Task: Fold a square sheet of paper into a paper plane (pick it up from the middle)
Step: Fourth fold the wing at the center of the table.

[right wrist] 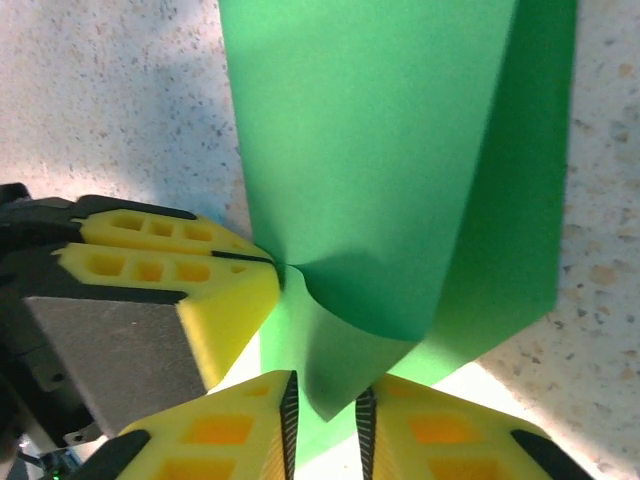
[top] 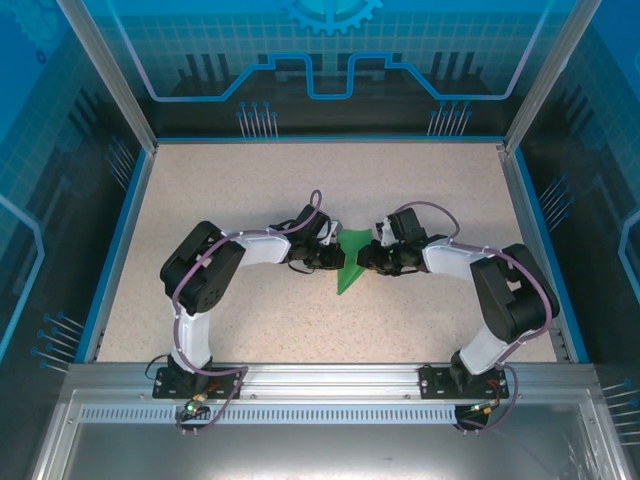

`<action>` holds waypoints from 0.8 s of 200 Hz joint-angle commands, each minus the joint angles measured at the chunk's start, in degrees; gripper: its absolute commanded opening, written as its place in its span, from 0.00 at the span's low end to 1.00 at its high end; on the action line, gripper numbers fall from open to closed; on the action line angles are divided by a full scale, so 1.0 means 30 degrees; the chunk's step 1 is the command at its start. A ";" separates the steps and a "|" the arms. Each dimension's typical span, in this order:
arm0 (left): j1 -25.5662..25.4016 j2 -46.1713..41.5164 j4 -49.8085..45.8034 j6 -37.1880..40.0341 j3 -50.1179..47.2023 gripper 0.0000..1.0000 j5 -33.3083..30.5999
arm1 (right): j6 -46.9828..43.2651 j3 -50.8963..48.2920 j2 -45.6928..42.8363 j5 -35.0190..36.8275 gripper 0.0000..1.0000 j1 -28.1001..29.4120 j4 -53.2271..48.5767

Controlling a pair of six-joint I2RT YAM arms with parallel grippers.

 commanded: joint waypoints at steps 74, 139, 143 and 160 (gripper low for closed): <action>0.0082 0.0064 -0.1236 0.0147 -0.0351 0.12 0.0104 | -0.0032 0.0872 0.0007 -0.0302 0.08 0.0686 0.0076; 0.0089 0.0042 -0.1215 0.0124 -0.0351 0.12 0.0162 | -0.0009 0.1561 0.0825 -0.0323 0.08 0.1076 0.0253; 0.0090 0.0030 -0.1227 0.0127 -0.0382 0.12 0.0162 | -0.0010 0.1606 0.0880 -0.0338 0.08 0.1083 0.0257; 0.0089 0.0001 -0.1199 0.0154 -0.0380 0.12 0.0162 | -0.0053 0.1758 0.1116 -0.0388 0.09 0.1138 0.0312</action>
